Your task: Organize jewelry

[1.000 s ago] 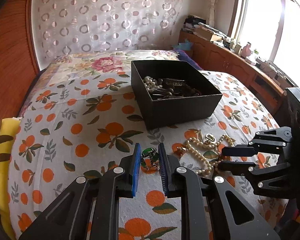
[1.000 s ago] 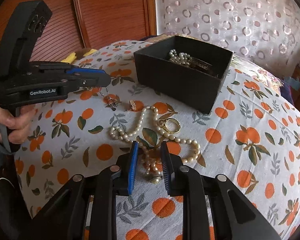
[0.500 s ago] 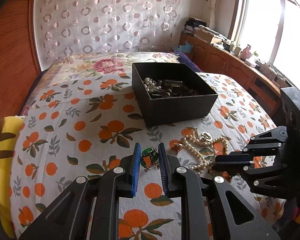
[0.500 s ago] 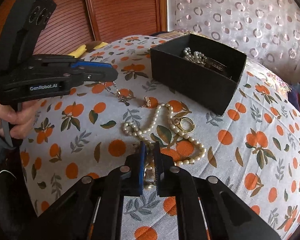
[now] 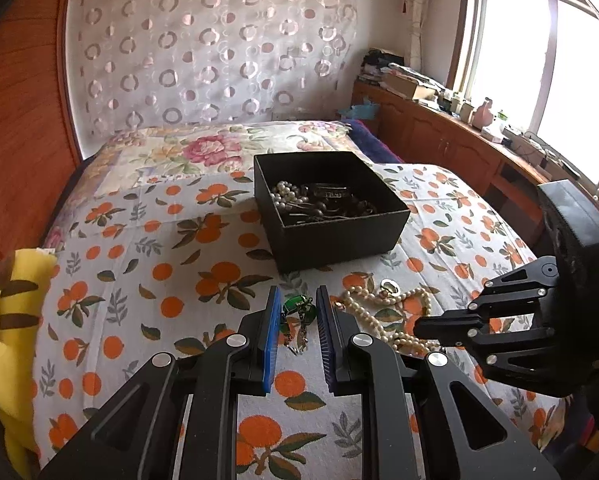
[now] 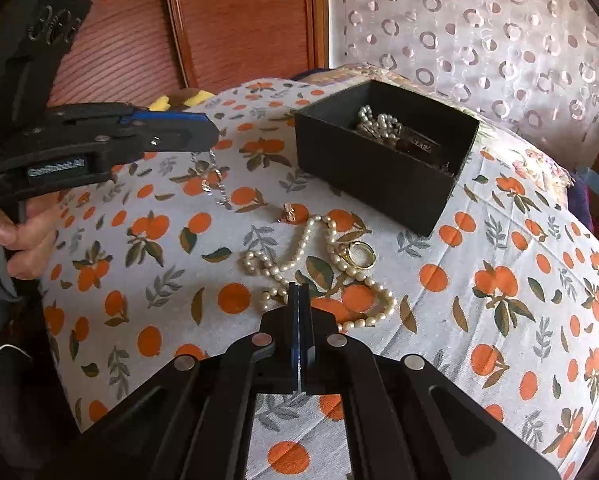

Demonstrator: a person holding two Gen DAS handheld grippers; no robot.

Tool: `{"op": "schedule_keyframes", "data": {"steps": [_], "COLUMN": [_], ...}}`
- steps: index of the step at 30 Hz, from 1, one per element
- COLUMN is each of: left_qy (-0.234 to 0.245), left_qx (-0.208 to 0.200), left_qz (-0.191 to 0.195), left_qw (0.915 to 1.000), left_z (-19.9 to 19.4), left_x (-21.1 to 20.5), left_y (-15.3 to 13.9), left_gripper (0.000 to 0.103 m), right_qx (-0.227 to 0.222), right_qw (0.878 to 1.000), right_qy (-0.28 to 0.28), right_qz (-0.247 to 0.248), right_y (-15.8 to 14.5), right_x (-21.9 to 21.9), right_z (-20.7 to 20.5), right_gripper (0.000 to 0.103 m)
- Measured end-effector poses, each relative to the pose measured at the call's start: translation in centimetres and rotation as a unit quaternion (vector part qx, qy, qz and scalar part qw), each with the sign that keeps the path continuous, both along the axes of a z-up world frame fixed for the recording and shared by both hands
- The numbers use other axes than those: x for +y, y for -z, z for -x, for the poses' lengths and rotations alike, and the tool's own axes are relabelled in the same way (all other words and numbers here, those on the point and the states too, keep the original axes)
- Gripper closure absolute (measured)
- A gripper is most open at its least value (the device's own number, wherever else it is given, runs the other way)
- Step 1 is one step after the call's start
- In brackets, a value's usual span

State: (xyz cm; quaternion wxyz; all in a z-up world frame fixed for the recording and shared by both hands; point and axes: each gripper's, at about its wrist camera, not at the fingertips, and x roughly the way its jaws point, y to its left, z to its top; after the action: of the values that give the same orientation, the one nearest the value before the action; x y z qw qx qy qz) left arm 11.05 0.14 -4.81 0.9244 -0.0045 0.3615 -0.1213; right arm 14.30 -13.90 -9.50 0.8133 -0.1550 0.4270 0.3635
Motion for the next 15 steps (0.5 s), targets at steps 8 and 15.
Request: {"op": "schedule_keyframes", "data": {"steps": [8,15], "left_qy": [-0.002,-0.002], "left_qx": [0.003,0.004], "left_qz": [0.003,0.003], "left_qw": [1.0000,1.0000], "left_z": [0.07,0.04], "left_x": [0.27,0.26], "left_y": [0.39,0.42], "left_gripper": [0.087,0.086], "right_qx": [-0.006,-0.012], "right_qw": [0.999,0.998], "right_qy": [-0.018,0.004], "right_qz": [0.034,0.060], "right_y": [0.93,0.81], "right_x": [0.91,0.20], "right_z": [0.12,-0.48], "right_gripper": [0.087,0.085]}}
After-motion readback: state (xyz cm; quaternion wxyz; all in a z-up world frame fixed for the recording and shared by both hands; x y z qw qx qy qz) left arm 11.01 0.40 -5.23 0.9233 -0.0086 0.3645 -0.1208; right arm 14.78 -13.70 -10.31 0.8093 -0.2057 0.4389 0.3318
